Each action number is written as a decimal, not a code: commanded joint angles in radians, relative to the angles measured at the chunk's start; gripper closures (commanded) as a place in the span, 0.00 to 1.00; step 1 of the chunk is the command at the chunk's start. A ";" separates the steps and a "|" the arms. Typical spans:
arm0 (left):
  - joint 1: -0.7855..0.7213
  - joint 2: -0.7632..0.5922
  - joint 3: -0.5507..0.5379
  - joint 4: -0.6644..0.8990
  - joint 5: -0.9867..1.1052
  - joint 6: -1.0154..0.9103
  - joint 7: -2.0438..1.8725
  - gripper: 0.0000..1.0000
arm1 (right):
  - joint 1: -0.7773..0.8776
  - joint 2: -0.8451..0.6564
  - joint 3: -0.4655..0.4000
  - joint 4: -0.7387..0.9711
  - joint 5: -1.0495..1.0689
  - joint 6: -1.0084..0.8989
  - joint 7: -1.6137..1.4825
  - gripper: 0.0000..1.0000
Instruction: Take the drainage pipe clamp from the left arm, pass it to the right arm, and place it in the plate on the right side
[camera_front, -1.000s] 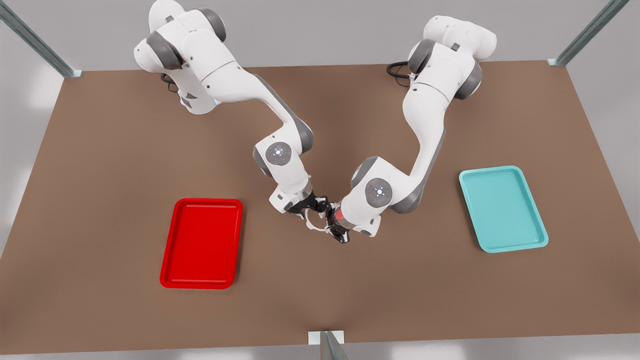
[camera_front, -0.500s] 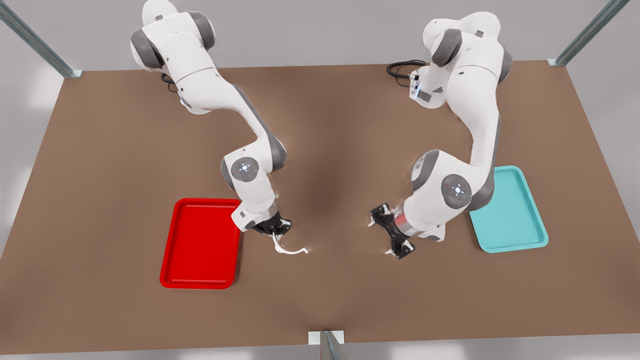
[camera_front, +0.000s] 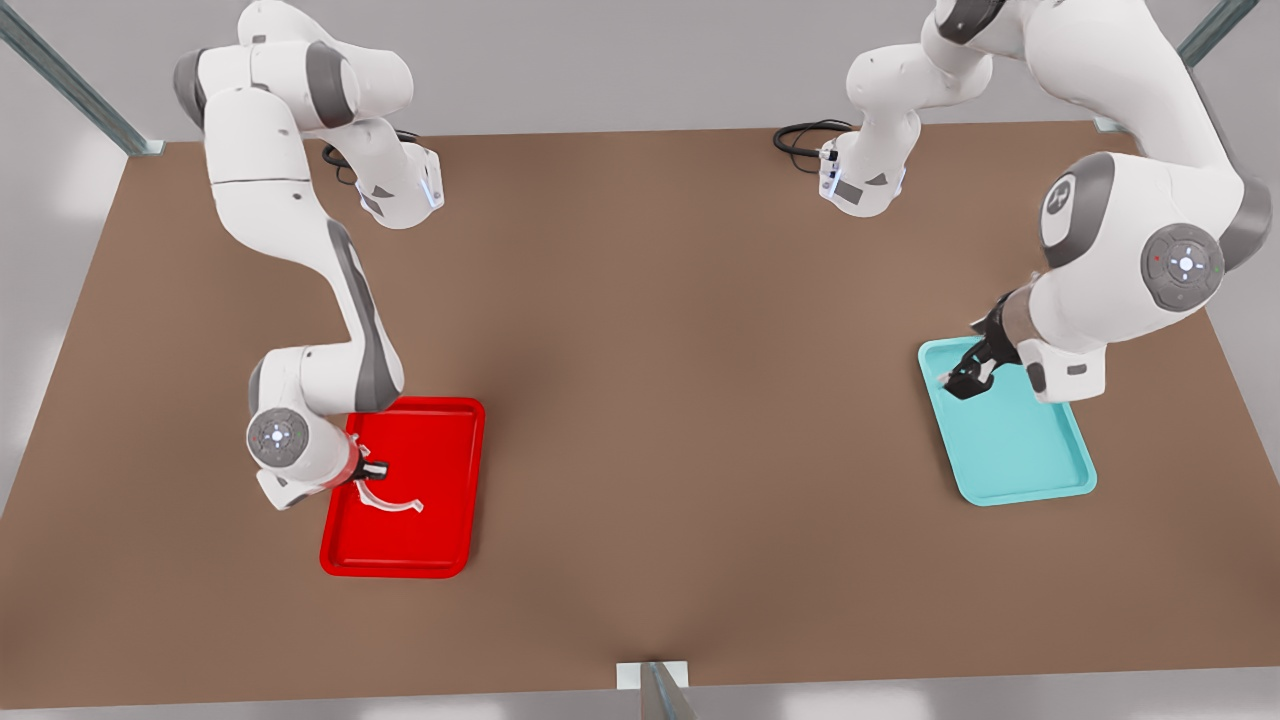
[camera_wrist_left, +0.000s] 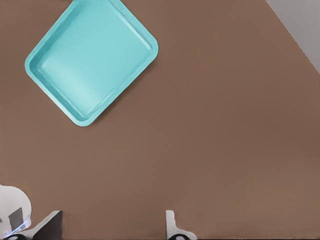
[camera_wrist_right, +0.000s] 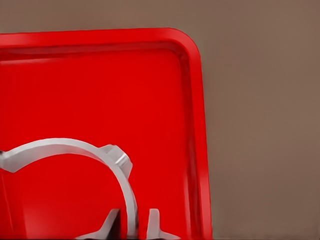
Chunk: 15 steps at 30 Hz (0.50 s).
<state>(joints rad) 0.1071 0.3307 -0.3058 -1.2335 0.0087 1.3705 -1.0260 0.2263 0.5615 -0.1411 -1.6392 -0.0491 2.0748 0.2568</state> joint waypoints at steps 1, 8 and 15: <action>0.009 0.002 -0.003 0.002 -0.021 -0.051 1.410 0.00 | -0.001 0.005 0.000 0.007 0.008 -0.044 -0.294 0.00; 0.013 -0.002 -0.006 0.006 -0.009 -0.137 1.406 0.00 | -0.019 -0.057 -0.002 0.403 0.018 -0.593 -0.307 0.00; 0.014 -0.002 -0.004 0.029 -0.009 -0.159 1.406 0.00 | -0.091 -0.341 -0.026 0.315 0.060 -0.774 -0.298 0.00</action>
<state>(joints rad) 0.1210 0.3295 -0.3094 -1.2071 -0.0002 1.2386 -0.2308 0.1337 0.2410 -0.1665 -1.3090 0.0003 1.4759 0.1095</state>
